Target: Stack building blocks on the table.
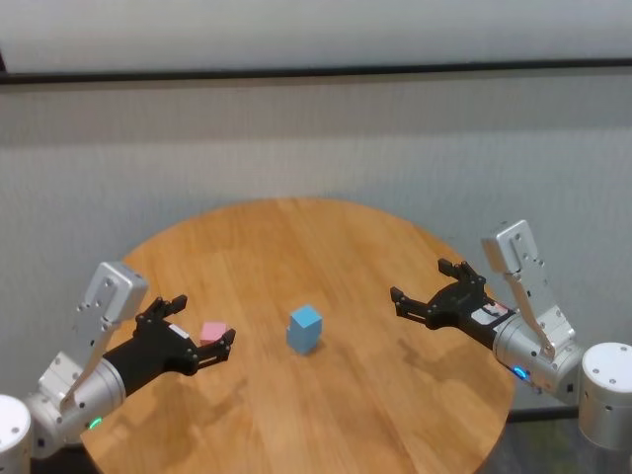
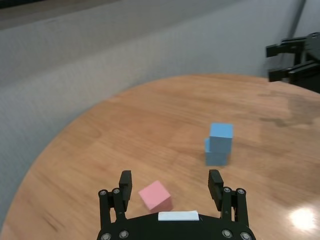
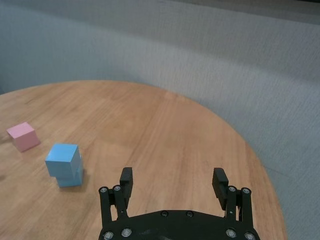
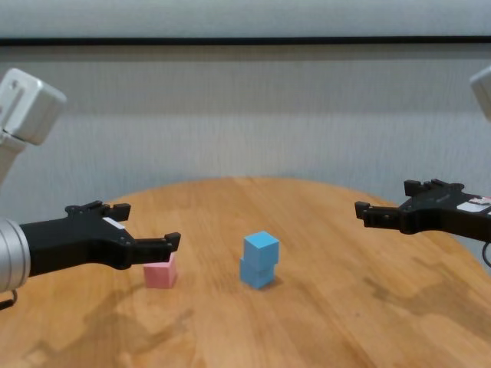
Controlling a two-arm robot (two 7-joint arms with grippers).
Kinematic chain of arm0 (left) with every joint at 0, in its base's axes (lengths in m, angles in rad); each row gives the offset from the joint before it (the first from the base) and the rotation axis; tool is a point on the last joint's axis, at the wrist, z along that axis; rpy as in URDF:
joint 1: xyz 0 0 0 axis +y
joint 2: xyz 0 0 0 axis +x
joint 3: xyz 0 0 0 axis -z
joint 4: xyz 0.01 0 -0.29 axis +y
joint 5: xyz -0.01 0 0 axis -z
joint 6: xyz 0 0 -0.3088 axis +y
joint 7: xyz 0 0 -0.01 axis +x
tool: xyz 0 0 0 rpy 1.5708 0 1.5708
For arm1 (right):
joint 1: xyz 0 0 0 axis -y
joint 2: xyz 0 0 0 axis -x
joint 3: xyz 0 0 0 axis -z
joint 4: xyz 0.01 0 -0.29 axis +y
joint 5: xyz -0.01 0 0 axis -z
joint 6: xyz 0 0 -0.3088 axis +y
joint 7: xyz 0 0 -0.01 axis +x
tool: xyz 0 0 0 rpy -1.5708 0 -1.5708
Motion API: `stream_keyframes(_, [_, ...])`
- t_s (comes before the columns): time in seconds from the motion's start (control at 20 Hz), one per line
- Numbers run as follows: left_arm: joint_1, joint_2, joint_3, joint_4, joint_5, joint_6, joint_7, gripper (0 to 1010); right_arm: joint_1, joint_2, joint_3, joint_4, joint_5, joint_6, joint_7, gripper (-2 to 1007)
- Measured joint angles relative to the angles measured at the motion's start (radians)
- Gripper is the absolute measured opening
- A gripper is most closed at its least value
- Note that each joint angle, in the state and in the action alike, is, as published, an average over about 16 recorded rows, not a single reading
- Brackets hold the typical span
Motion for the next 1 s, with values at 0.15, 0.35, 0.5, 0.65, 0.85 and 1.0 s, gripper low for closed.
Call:
stream_keyframes(0.15, [-0.014,-0.012,0.001,0.020,0.008,0.023,0.018,1002,0.001,-0.001,0.000,0.000,0.001,0.001,-0.001,1000])
stream_keyframes(0.35, [-0.034,-0.032,0.004,0.047,0.022,0.051,0.039,1002,0.001,-0.002,0.000,0.000,0.001,0.002,-0.002,1000])
stream_keyframes(0.5, [-0.049,-0.048,0.008,0.068,0.035,0.066,0.051,1002,0.002,-0.002,0.000,0.001,0.002,0.002,-0.002,1000])
stream_keyframes(0.65, [-0.062,-0.063,0.012,0.089,0.049,0.077,0.061,1002,0.002,-0.002,0.000,0.001,0.002,0.002,-0.003,1000])
stream_keyframes(0.85, [-0.078,-0.082,0.019,0.116,0.068,0.088,0.070,1002,0.002,-0.003,0.000,0.001,0.002,0.003,-0.003,1000])
stream_keyframes(1.0, [-0.087,-0.093,0.023,0.133,0.082,0.091,0.075,1002,0.003,-0.003,0.000,0.001,0.002,0.003,-0.003,1000])
